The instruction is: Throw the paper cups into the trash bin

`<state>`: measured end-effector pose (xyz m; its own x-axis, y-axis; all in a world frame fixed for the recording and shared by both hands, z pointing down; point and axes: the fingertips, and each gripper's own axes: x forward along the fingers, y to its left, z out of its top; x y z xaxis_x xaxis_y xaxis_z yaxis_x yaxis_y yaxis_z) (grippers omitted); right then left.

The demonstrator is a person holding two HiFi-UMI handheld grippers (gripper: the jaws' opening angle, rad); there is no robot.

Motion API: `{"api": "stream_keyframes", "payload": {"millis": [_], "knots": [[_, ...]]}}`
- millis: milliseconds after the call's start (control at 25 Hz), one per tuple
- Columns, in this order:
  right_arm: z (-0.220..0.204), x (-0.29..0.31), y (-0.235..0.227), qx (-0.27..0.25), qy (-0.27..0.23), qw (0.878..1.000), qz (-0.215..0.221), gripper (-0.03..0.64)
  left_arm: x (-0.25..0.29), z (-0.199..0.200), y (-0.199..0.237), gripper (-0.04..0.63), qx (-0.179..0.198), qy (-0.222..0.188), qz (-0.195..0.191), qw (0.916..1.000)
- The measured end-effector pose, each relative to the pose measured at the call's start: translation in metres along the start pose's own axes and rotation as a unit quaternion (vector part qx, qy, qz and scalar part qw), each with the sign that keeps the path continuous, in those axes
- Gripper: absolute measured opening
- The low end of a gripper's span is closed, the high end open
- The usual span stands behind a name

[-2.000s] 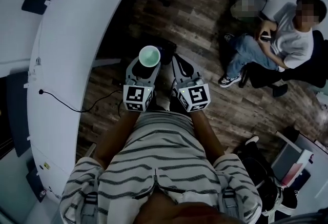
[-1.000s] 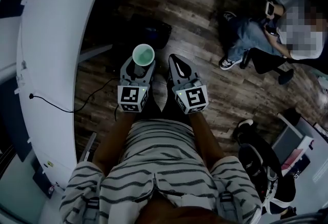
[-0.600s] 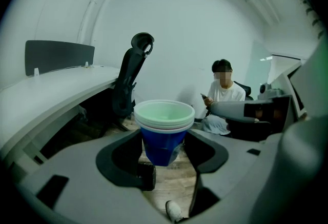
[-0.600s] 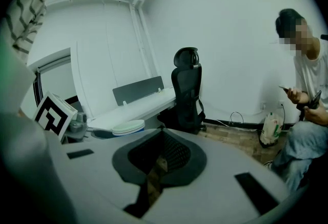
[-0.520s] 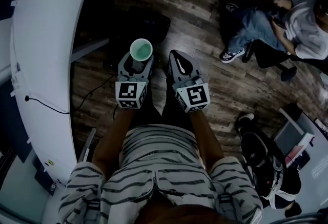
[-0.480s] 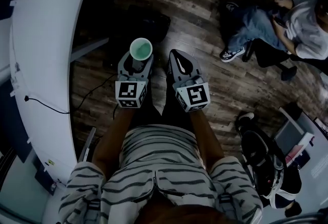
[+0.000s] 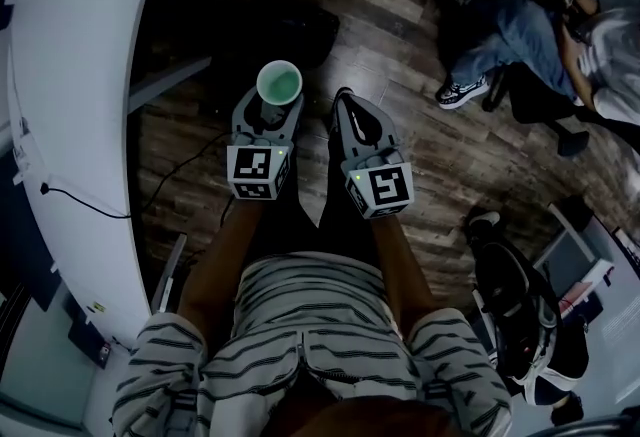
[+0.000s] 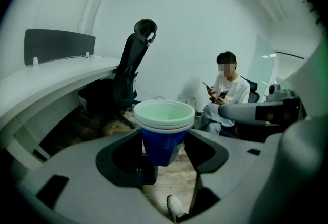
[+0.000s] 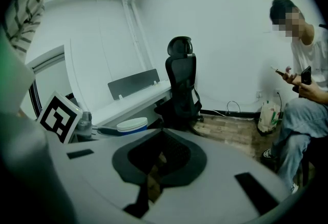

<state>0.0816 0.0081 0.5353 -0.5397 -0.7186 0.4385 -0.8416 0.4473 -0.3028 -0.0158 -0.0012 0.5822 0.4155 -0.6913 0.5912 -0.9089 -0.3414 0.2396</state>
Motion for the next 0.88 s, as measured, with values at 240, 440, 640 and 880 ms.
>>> {"api": "stream_keyframes", "payload": {"millis": [240,440,640,880], "knots": [[-0.015,0.006,-0.001,0.009,0.005,1.0,-0.005,0.008,0.016,-0.017,0.015,0.279,-0.004,0.014,0.002,0.9999],[-0.024,0.009,-0.004,0.01,0.004,1.0,-0.008,0.008,0.032,-0.032,0.024,0.279,-0.002,0.02,0.003,0.9998],[-0.032,0.012,-0.008,0.012,0.005,1.0,-0.011,0.009,0.051,-0.051,0.03,0.279,-0.005,0.035,0.002,0.9994],[-0.048,0.017,-0.012,0.018,0.018,1.0,-0.008,0.009,0.075,-0.075,0.04,0.279,-0.011,0.057,0.005,0.9983]]}}
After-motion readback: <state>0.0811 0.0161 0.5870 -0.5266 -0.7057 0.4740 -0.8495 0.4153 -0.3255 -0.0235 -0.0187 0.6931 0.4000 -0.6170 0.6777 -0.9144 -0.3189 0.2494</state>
